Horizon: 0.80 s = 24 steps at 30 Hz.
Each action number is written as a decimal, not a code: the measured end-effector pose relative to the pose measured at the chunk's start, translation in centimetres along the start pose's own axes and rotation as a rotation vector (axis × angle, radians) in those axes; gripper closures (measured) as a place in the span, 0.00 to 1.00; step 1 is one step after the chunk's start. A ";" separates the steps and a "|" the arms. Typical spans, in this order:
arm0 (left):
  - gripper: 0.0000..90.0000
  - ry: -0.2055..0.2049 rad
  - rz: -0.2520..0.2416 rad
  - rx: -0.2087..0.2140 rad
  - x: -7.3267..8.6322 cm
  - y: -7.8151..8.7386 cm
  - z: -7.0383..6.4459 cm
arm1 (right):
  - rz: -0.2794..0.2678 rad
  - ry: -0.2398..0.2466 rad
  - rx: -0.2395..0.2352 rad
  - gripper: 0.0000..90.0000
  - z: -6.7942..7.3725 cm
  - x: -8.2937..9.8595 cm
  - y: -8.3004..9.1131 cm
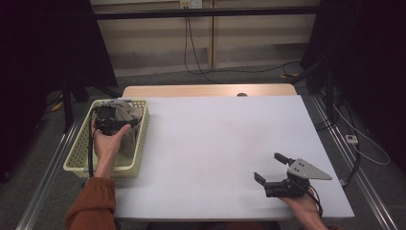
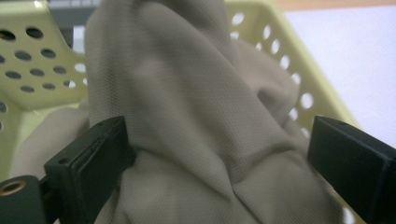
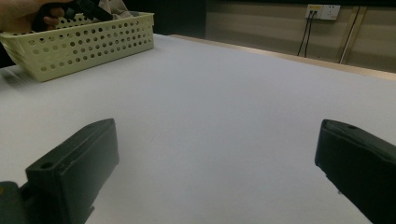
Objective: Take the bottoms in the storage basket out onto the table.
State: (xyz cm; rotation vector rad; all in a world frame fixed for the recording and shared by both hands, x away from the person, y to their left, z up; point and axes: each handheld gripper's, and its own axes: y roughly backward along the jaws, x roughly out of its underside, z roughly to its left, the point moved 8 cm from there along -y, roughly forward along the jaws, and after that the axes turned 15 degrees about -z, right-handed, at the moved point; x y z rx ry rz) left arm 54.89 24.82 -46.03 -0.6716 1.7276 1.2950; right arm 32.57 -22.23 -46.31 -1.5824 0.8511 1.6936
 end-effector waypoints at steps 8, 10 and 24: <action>0.03 -0.038 0.099 -0.024 1.3 -0.8 -0.1 | 0.001 0.000 -0.001 0.00 0.0 0.0 0.0; 0.03 -0.034 0.117 -0.027 1.6 -1.0 -0.1 | 0.001 0.000 -0.001 0.00 0.0 0.0 0.0; 0.03 -0.132 0.278 -0.045 3.3 -1.8 0.4 | 0.003 -0.006 -0.007 0.00 0.0 0.1 -0.2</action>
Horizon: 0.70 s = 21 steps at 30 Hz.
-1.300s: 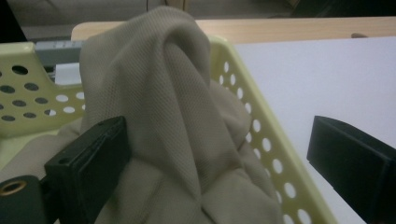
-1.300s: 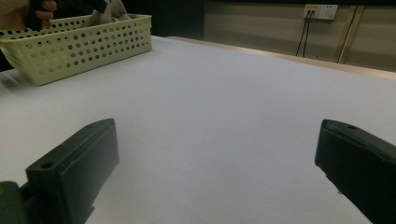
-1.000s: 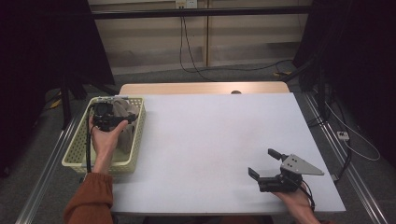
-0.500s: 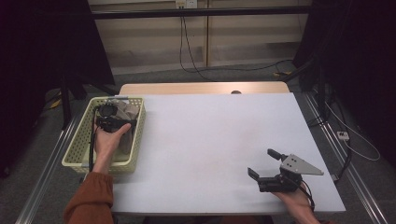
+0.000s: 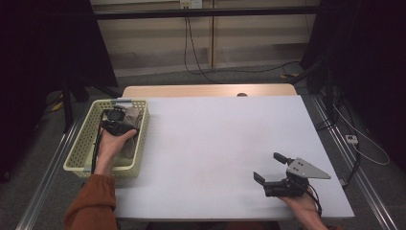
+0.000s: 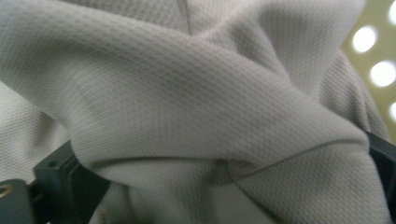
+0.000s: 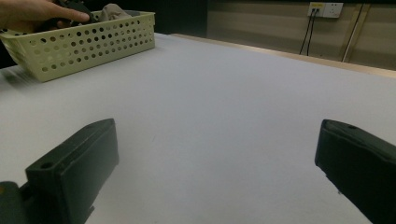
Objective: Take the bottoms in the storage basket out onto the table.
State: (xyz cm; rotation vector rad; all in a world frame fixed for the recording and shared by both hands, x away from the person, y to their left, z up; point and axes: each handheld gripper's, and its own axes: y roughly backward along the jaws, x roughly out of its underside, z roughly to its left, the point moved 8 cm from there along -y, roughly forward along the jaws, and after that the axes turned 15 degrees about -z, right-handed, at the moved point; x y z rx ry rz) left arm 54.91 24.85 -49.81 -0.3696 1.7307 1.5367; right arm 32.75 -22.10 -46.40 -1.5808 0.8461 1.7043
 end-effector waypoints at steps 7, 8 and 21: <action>0.09 -0.059 0.038 -0.029 0.4 -0.1 0.0 | -0.002 0.003 -0.002 0.00 0.0 0.0 0.1; 0.12 -0.059 0.038 -0.029 0.4 -0.1 0.0 | -0.001 0.002 -0.003 0.00 0.0 0.0 0.1; 0.43 -0.079 0.096 -0.049 0.4 0.4 -0.1 | 0.001 0.005 -0.001 0.00 0.0 0.0 0.1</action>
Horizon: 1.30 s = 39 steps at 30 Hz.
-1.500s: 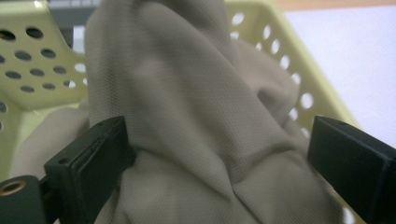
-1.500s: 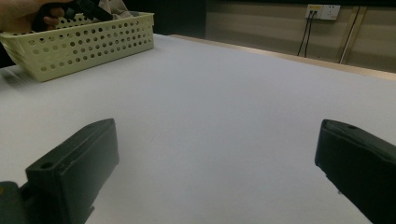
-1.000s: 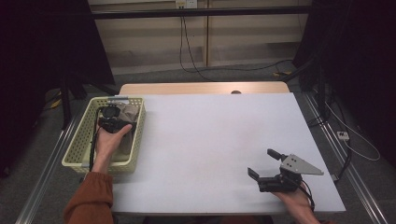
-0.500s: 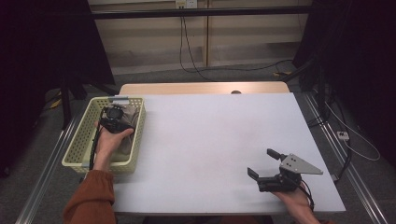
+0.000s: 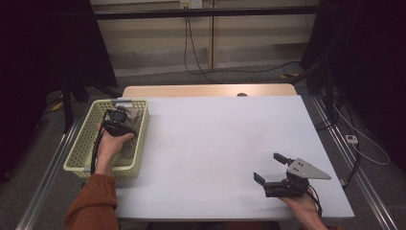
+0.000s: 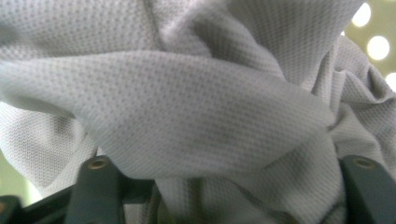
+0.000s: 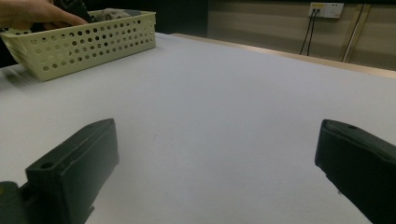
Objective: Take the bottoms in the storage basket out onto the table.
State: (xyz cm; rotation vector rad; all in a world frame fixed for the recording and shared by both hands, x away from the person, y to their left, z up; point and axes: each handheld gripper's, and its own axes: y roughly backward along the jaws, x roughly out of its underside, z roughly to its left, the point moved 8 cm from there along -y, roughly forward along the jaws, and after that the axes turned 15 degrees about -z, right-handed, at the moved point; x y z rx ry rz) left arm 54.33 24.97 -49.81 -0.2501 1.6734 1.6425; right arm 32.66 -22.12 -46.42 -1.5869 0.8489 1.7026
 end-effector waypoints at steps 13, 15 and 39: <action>0.66 0.040 -0.006 -0.009 -0.4 0.6 0.0 | -0.001 -0.004 0.000 0.00 0.0 0.0 0.1; 0.68 0.064 -0.021 -0.005 -0.4 0.7 0.1 | 0.000 -0.002 0.000 0.00 0.0 0.0 0.0; 0.69 0.091 -0.272 0.049 -2.7 3.5 0.3 | -0.002 -0.004 -0.004 0.00 0.0 0.0 0.0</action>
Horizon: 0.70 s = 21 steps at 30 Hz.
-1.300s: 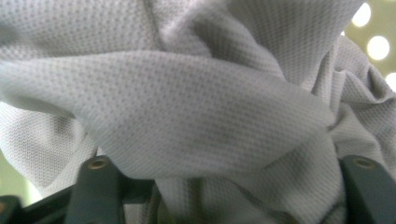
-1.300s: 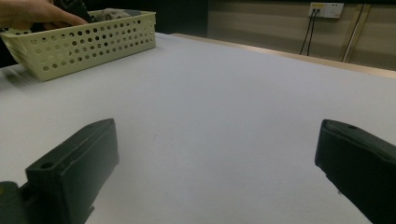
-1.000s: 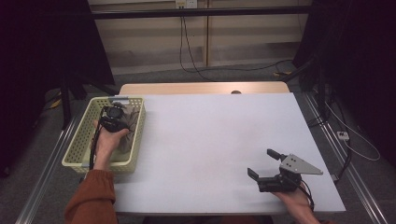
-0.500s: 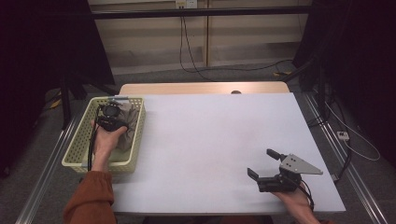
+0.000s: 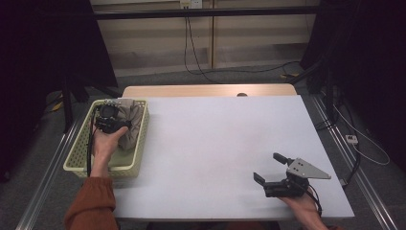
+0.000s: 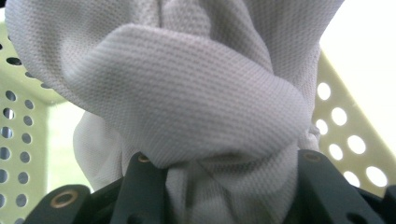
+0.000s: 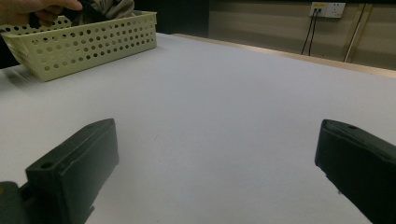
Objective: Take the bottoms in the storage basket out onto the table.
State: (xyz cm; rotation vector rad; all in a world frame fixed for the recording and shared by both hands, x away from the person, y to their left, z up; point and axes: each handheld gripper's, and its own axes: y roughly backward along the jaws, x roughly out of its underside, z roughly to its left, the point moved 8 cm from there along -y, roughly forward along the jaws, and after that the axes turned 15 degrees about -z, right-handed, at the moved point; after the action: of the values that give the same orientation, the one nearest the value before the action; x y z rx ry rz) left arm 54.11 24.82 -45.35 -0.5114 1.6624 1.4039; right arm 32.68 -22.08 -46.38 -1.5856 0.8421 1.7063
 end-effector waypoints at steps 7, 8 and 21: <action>0.69 0.029 -0.054 0.003 -0.5 0.5 0.4 | 0.000 -0.004 -0.002 0.00 0.1 0.0 0.0; 0.69 0.035 -0.064 0.003 -0.6 0.6 0.4 | 0.001 -0.004 -0.001 0.00 0.1 0.0 0.0; 0.68 0.054 -0.170 -0.005 -1.7 1.9 0.9 | -0.002 -0.001 -0.002 0.00 0.0 0.0 0.0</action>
State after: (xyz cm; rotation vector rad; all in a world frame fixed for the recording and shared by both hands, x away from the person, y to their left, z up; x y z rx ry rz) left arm 53.87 25.79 -42.83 -0.6824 1.6181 1.2804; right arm 32.66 -22.04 -46.36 -1.5861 0.8384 1.7073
